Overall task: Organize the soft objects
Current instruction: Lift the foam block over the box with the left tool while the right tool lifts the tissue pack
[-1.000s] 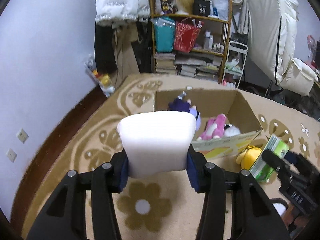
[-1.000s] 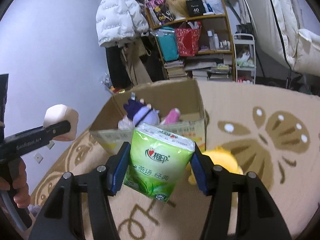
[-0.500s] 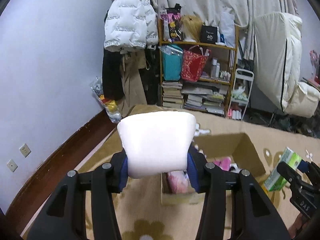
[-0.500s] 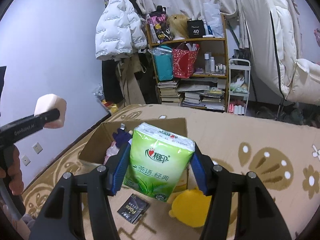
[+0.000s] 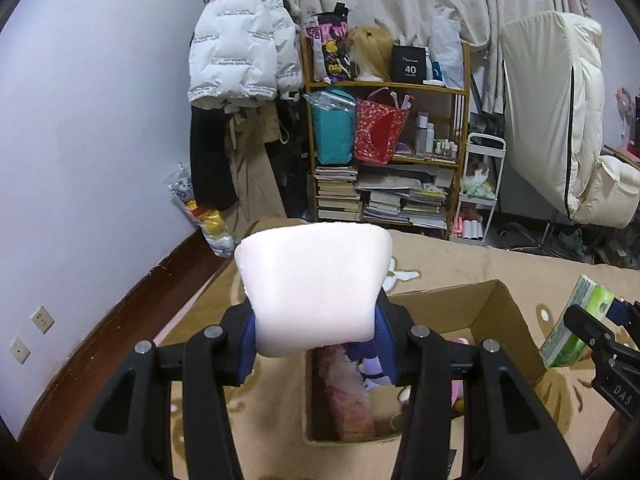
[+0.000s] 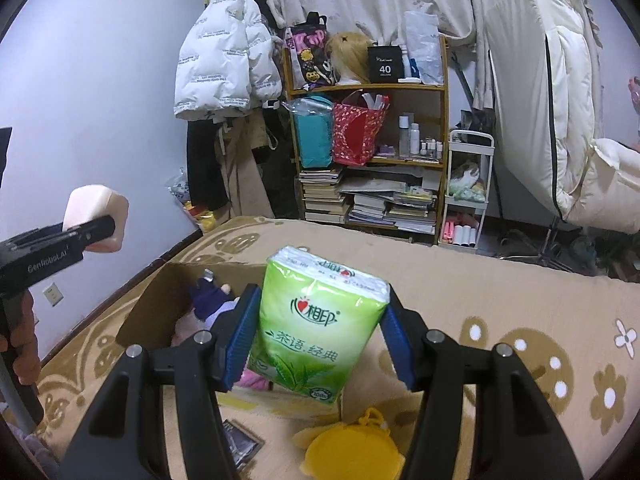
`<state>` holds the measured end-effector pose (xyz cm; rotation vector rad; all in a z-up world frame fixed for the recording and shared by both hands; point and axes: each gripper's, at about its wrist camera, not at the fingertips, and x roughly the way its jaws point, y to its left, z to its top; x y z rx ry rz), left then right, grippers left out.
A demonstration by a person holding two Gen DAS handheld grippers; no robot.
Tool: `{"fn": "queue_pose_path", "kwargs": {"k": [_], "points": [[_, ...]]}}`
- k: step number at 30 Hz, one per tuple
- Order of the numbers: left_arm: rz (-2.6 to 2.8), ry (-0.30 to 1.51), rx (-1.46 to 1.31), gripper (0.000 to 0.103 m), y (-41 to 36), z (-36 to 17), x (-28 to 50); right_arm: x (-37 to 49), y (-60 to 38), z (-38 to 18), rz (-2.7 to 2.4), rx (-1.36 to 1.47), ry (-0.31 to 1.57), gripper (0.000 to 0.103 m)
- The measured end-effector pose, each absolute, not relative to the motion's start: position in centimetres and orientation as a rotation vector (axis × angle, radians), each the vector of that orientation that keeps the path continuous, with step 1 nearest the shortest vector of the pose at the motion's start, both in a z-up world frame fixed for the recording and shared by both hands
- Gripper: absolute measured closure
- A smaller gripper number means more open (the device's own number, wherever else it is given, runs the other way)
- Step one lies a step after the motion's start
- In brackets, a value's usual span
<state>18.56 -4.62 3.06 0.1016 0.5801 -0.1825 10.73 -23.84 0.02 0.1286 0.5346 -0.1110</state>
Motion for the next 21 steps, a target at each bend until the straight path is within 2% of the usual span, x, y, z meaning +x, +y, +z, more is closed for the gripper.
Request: {"fn": "queue_pose_path", "kwargs": {"k": [14,21], "points": [[-0.265,0.621,0.169,0.055,-9.0,0.6,19.9,13.7,-24.7,-0.6,-0.088,0.105,0.536,0.041],[-0.274,0.689,0.181,0.051,-9.7,-1.5,20.5,15.4,-24.1,-1.8,-0.031,0.102,0.595,0.041]]}}
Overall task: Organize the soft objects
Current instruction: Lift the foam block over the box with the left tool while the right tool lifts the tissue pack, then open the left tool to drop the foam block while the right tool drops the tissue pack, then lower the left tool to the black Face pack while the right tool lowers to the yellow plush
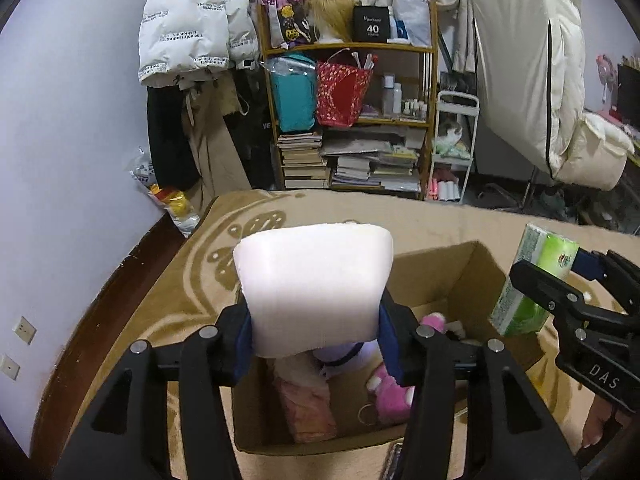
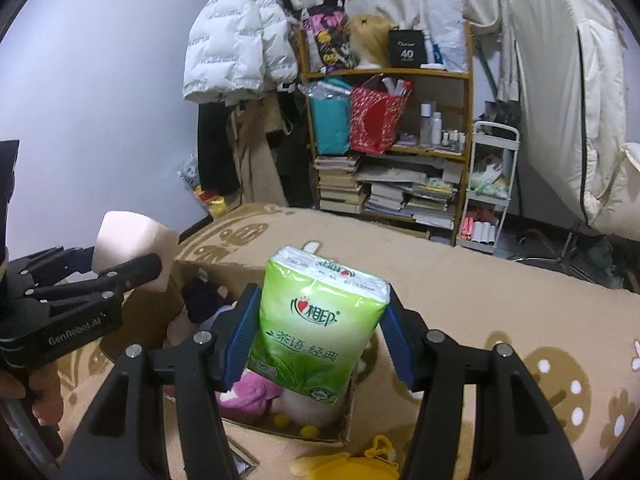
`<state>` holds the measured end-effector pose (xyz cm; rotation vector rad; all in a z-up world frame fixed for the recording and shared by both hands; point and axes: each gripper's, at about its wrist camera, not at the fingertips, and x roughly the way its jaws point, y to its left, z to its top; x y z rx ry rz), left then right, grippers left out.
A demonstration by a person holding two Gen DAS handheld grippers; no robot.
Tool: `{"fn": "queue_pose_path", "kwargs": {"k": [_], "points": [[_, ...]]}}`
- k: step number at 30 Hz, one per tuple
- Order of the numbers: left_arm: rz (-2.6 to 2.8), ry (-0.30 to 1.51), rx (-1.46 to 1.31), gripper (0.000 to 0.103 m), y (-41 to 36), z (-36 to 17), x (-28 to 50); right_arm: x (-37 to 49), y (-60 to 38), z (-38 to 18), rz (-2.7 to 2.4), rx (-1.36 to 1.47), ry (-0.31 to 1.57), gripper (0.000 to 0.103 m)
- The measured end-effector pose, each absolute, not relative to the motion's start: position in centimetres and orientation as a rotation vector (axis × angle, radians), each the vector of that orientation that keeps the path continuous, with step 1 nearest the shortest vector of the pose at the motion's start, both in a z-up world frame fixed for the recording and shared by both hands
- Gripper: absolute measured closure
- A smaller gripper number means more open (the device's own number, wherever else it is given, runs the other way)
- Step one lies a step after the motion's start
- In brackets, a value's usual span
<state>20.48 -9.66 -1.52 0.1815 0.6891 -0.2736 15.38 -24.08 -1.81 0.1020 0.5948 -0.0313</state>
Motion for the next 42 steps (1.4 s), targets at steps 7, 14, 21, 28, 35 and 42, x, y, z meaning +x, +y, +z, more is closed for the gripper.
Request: {"fn": "queue_pose_path", "kwargs": {"k": [7,14,21,28,35,42], "points": [[-0.275,0.738,0.198,0.047,-9.6,-2.9,21.0,16.5,-23.1,-3.6,0.002,0.103,0.650,0.040],[-0.227,0.783,0.171,0.041,-8.6,-4.4,21.1,16.9,-22.3,-4.8,0.009,0.100,0.697,0.040],[-0.207,0.811,0.125,0.018,-7.3,-4.4,21.2,16.5,-22.1,-4.6,0.011,0.091,0.695,0.027],[-0.167,0.732,0.112,0.002,-5.9,-2.6,20.2,15.8,-22.4,-3.4,-0.003,0.095,0.673,0.010],[-0.131,0.717,0.127,0.002,-4.6,-1.7,18.8,14.6,-22.7,-1.9,-0.005,0.099,0.650,0.002],[-0.148,0.691,0.098,0.001,-3.5,-0.1,16.4,12.4,-23.0,-0.4,-0.022,0.104,0.622,0.000]]}}
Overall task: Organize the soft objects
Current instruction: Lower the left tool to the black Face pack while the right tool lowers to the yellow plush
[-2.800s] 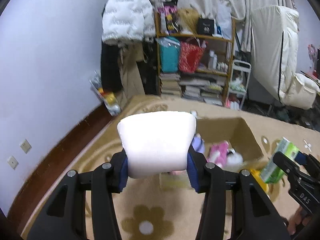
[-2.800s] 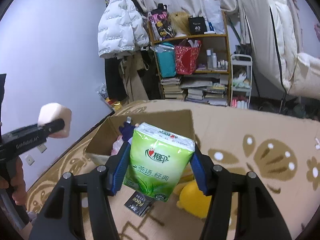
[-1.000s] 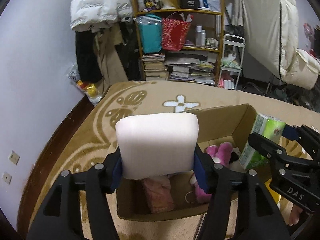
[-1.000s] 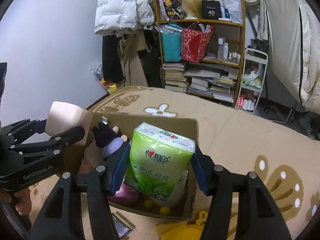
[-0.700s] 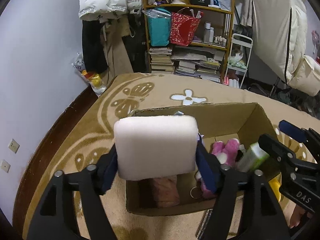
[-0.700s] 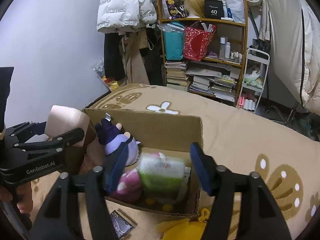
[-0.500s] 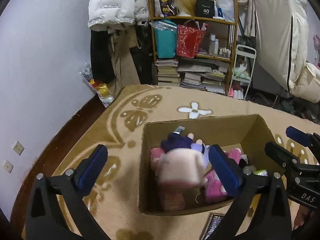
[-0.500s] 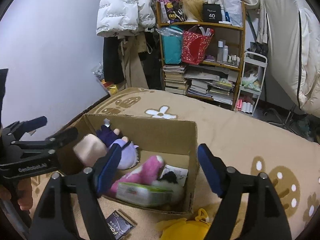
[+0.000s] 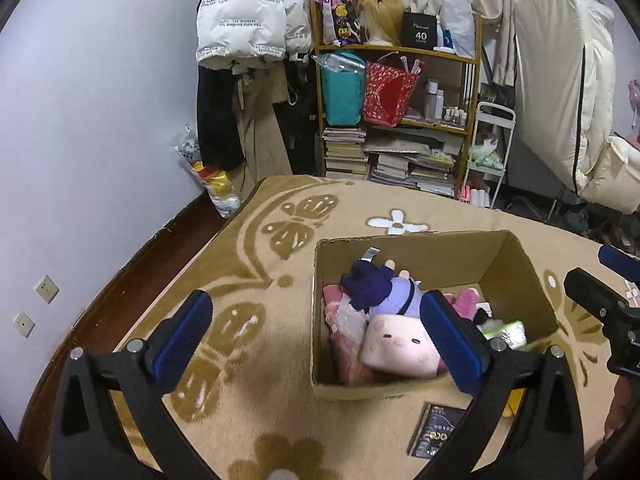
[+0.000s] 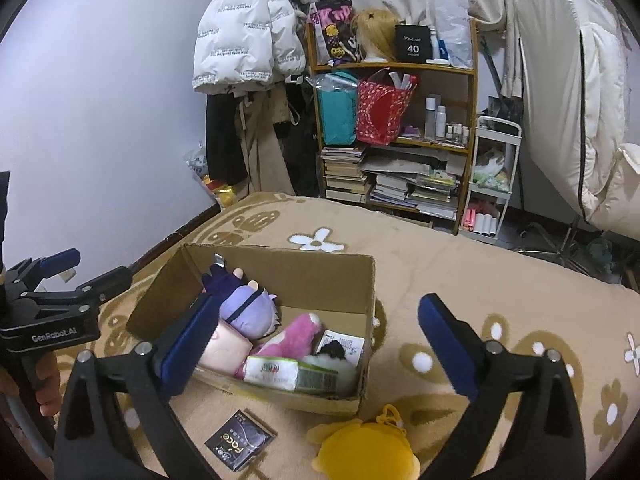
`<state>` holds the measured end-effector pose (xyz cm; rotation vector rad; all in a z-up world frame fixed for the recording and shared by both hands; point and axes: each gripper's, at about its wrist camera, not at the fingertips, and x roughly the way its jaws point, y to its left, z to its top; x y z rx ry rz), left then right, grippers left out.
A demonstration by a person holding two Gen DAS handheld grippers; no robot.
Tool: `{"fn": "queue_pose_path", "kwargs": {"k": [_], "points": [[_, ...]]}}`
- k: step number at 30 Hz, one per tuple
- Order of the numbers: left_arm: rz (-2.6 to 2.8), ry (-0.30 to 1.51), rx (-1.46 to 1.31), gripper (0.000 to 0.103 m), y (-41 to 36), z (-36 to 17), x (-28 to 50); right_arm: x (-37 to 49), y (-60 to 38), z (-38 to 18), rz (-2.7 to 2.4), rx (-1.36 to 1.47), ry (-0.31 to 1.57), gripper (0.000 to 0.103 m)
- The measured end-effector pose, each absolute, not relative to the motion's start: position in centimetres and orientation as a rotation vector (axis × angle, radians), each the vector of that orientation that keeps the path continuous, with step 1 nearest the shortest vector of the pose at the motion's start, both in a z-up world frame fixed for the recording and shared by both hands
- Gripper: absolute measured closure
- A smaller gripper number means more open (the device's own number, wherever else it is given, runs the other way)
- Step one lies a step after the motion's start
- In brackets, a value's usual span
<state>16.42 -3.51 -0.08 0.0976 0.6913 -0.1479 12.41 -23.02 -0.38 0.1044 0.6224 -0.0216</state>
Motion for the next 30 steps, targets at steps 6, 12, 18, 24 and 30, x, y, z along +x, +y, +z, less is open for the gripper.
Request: {"fn": "queue_pose_path", "kwargs": {"k": [6,12,18,24,30], "points": [[-0.164,0.678,0.080,0.001,-3.1,1.1,14.5,10.3,-23.3,0.4,-0.038,0.121,0.604,0.000],[-0.200,0.698,0.146,0.001,-4.2,1.1,12.9,8.2,-23.3,1.0,-0.047,0.132,0.589,0.000],[-0.229,0.723,0.148,0.001,-4.9,0.5,11.8,6.5,-23.3,1.0,-0.045,0.141,0.595,0.000],[-0.255,0.738,0.179,0.001,-6.0,-0.3,10.5,5.2,-23.7,0.3,-0.054,0.157,0.605,0.000],[-0.286,0.755,0.218,0.001,-7.3,-1.3,10.0,4.7,-24.5,-1.2,-0.064,0.182,0.636,0.000]]}}
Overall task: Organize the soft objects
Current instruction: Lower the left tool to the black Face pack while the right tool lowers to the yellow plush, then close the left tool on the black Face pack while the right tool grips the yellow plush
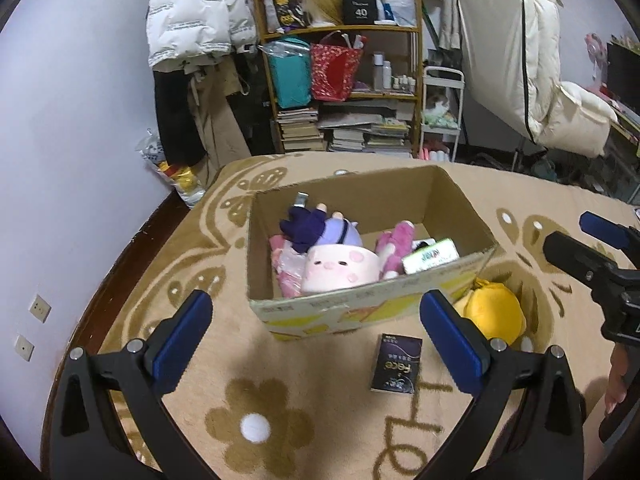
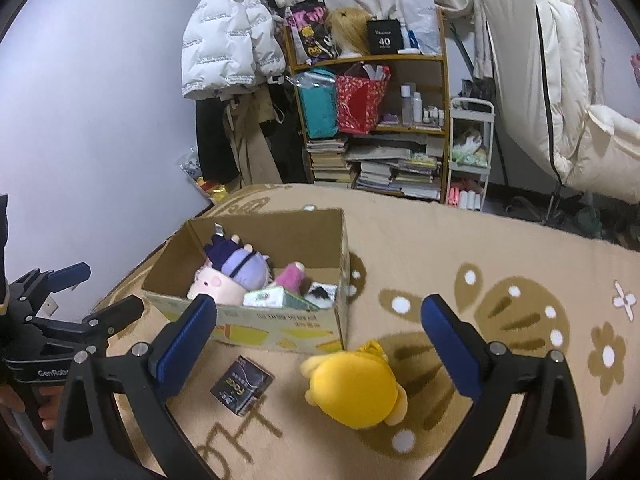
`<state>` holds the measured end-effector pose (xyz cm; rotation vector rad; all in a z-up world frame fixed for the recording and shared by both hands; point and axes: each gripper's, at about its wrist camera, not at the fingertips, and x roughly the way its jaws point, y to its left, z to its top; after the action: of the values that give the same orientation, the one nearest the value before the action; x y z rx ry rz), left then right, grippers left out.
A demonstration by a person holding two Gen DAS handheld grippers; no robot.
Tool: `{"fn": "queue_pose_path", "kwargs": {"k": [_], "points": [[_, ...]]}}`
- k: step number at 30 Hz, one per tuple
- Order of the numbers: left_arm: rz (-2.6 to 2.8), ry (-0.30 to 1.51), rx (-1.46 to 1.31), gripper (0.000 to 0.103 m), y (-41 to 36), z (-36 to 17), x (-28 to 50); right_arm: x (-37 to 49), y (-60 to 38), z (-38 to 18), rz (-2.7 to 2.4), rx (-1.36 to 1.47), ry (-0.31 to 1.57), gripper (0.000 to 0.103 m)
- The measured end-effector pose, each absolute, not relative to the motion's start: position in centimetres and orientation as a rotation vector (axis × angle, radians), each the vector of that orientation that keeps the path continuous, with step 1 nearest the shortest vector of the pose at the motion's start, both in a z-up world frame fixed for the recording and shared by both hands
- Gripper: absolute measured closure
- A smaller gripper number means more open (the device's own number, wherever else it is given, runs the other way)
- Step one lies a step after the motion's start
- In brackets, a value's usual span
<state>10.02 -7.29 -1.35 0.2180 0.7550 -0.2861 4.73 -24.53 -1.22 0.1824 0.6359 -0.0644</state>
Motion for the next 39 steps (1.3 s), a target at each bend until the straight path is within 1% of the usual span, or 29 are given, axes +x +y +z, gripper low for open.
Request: {"fn": "queue_pose_path", "kwargs": {"k": [17,22,39], "points": [[-0.353,0.870,0.290,0.001,-9.7,-6.1,11.4,5.4,-27.4,-7.3,-0.091,0.256,0.746,0.000],[-0.374,0.879,0.354,0.001,-10.9,-7.3,11.6,5.8,-28.5,-9.0,-0.097,0.279,0.774,0.000],[-0.421,1.000,0.384,0.001,-12.7,-11.2,12.8,7.4,-29.8,-14.1,-0.100,0.324,0.893,0.000]]}}
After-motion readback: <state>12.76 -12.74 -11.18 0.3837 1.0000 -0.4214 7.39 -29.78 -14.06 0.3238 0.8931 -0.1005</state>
